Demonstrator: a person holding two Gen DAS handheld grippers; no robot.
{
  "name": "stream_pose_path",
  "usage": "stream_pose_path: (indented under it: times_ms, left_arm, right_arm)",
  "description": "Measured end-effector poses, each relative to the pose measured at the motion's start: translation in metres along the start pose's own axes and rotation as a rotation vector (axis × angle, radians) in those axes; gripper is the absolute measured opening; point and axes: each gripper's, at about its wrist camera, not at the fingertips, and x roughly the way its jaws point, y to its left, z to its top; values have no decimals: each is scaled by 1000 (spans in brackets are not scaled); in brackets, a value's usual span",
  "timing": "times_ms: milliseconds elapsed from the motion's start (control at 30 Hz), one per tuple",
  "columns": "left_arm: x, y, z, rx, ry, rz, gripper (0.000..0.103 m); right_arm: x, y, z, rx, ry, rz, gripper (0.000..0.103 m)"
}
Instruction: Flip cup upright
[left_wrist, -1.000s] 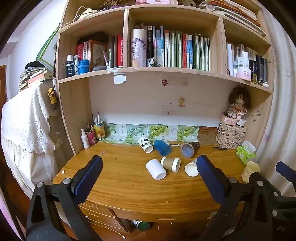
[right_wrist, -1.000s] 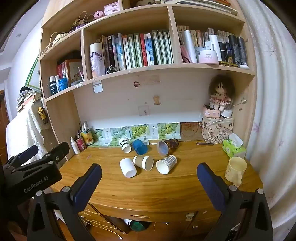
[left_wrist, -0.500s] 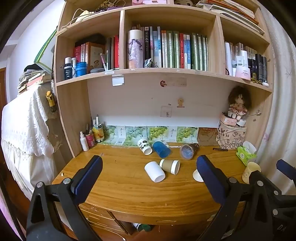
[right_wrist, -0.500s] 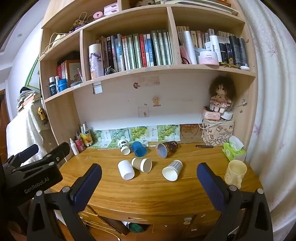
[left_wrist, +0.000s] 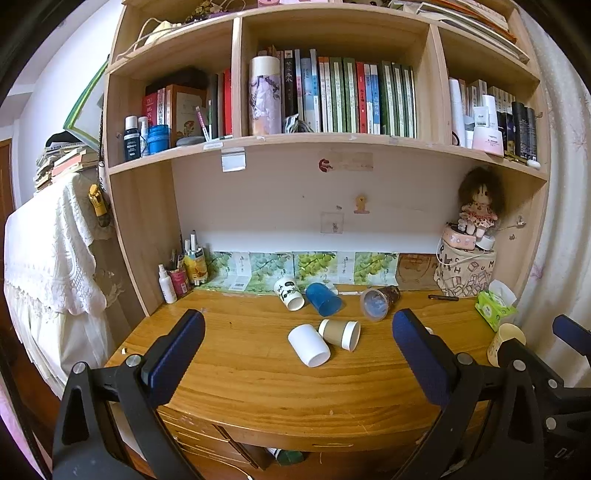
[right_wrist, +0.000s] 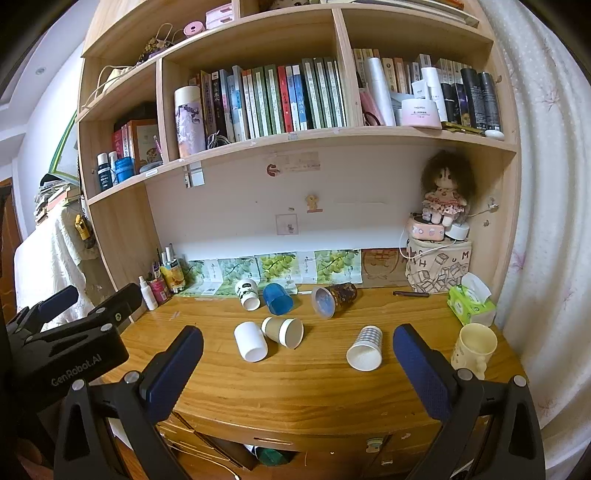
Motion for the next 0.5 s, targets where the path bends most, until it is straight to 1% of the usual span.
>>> stream_pose_path:
  times_ms: [267,300,333,500]
  left_arm:
    - [10,-9,0,3,25,2,102]
    - [11,-9,0,3,27,2,102]
    - [13,-11,0,1,32,3,102]
    - [16,-15,-2,2,43,10,102]
  right_arm:
    - [11,-7,3,8,16,4,103]
    - [2,-11,-9,7,10,11,103]
    - [2,-13,-12,8,9,15,103]
    - [8,-18,-10,10,21,30,103]
